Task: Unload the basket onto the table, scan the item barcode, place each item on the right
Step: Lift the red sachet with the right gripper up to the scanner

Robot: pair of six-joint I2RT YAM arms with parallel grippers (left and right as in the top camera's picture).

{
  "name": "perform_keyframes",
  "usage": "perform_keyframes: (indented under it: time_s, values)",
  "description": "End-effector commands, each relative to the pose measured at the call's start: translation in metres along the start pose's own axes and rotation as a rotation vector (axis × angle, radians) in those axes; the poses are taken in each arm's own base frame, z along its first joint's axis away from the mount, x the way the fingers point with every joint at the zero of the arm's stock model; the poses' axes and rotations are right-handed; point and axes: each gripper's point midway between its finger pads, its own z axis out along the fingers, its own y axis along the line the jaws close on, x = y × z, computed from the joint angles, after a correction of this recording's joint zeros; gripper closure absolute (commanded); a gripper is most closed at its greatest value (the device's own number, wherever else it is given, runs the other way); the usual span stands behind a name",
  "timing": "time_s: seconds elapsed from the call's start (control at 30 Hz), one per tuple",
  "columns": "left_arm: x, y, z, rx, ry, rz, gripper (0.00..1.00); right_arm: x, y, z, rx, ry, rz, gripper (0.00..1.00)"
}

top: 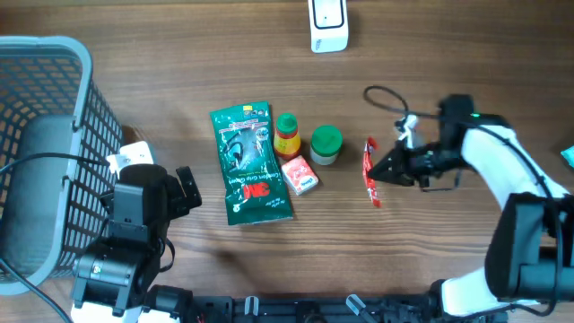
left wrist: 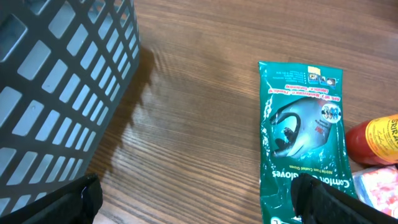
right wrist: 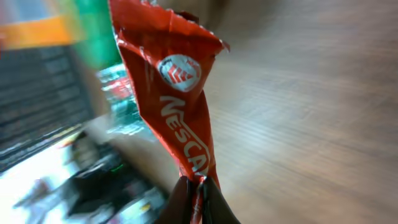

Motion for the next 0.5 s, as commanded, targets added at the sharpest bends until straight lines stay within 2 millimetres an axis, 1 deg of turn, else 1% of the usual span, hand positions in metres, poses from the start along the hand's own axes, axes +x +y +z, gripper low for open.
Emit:
perform_keyframes:
  time_s: [0.0,0.1,0.13,0.2,0.3,0.47]
  values:
    - [-0.001,0.0,-0.001,0.006,-0.003,-0.015,0.0,-0.005,0.076,-0.035,-0.464,-0.12,-0.237,0.95]
    - [-0.001,0.0,-0.001,0.006,-0.003,-0.015,0.0,-0.01,0.112,-0.061,-0.715,-0.196,-0.284,0.96]
    - [-0.001,0.0,-0.001,0.006,-0.003,-0.015,0.0,-0.011,0.116,-0.063,-0.738,-0.192,-0.272,0.96]
    - [-0.001,0.0,-0.001,0.006,-0.003,-0.015,0.0,-0.014,0.116,-0.063,-0.744,-0.162,-0.204,0.96]
    - [-0.001,0.0,-0.001,0.006,-0.003,-0.015,0.0,-0.013,0.116,-0.063,-0.747,-0.144,-0.16,0.96]
    - [-0.001,0.0,-0.001,0.006,-0.003,-0.015,0.0,-0.013,0.116,-0.064,-0.747,-0.145,-0.163,0.95]
